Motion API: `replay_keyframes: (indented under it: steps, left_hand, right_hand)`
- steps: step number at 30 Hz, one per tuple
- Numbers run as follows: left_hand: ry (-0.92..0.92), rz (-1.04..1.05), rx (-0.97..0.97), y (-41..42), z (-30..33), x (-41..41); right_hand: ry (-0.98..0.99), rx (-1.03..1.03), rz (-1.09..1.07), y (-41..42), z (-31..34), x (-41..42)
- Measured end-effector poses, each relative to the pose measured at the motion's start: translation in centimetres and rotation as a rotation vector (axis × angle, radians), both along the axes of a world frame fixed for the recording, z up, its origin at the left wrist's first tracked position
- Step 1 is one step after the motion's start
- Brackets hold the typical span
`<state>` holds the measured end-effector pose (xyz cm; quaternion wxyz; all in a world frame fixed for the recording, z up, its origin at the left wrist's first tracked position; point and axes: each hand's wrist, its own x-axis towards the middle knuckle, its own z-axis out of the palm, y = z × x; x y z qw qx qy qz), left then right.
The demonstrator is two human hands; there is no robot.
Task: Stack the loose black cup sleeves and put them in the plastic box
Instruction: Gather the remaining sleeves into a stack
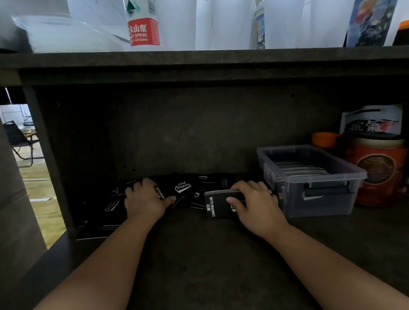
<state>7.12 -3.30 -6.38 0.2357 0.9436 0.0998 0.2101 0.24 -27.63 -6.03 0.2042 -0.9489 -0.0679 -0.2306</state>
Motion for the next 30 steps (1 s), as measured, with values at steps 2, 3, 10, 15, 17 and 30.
replay_keyframes:
  steps: [2,3,10,15,17,30]
  left_hand:
    - [-0.181,-0.05,-0.137,0.6,0.4,-0.1]
    - [-0.238,-0.079,-0.202,0.9,0.6,-0.2]
    - [-0.239,-0.003,-0.239,2.6,0.6,-0.3]
    - [-0.408,-0.376,-0.677,1.9,2.9,-1.7]
    - [-0.299,-0.552,-0.776,1.2,3.4,-2.6]
    - [-0.164,-0.627,-0.399,-3.0,1.1,-2.4]
  right_hand:
    - [-0.014,0.014,0.003,0.0,0.0,0.0]
    - [-0.025,0.017,0.004,0.1,0.0,0.0]
    - [-0.033,0.004,-0.004,-0.1,-0.2,0.3]
    - [-0.029,0.012,-0.008,-0.1,-0.2,0.3]
    - [-0.02,-0.012,-0.01,-0.3,-0.2,0.4]
    - [0.0,0.016,0.047,-0.6,-0.3,0.9]
